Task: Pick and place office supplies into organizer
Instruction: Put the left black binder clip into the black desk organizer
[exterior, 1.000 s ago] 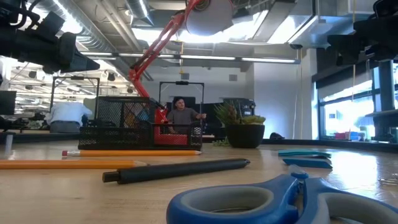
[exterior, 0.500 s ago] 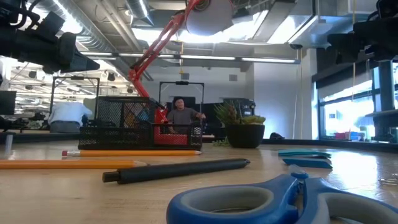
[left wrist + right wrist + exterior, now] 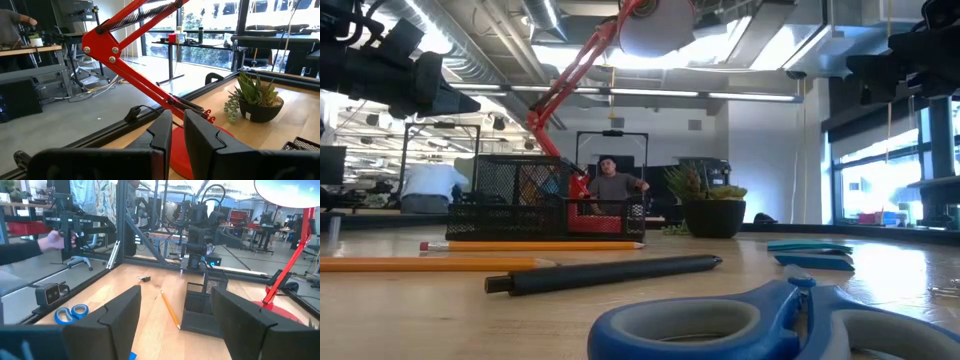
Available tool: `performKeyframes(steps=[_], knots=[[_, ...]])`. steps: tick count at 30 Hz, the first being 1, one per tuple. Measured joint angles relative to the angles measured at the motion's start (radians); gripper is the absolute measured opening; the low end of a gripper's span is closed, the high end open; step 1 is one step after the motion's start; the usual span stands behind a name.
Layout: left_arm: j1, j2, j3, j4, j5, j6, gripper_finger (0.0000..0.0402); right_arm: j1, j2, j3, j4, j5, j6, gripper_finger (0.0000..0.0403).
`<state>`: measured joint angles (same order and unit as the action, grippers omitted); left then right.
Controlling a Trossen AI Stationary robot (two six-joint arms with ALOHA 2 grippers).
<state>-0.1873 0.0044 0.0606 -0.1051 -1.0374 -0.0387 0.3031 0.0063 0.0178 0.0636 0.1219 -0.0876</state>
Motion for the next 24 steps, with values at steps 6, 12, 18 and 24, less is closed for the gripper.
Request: performKeyframes(steps=[6, 12, 18, 24], knots=[[0.0, 0.0, 0.0, 0.0, 0.0, 0.0, 0.0043, 0.0, 0.0, 0.0, 0.0, -0.003, 0.166, 0.0242], [0.0, 0.0, 0.0, 0.0, 0.009, 0.0, 0.0043, 0.0, 0.0, 0.0, 0.0, -0.003, 0.238, 0.0242], [0.0, 0.0, 0.0, 0.0, 0.0, 0.0, 0.0043, 0.0, 0.0, 0.0, 0.001, -0.003, 0.243, 0.0242], [0.0, 0.0, 0.0, -0.002, 0.058, 0.001, 0.0067, 0.0, 0.0, 0.0, 0.001, -0.002, 0.273, 0.0242]])
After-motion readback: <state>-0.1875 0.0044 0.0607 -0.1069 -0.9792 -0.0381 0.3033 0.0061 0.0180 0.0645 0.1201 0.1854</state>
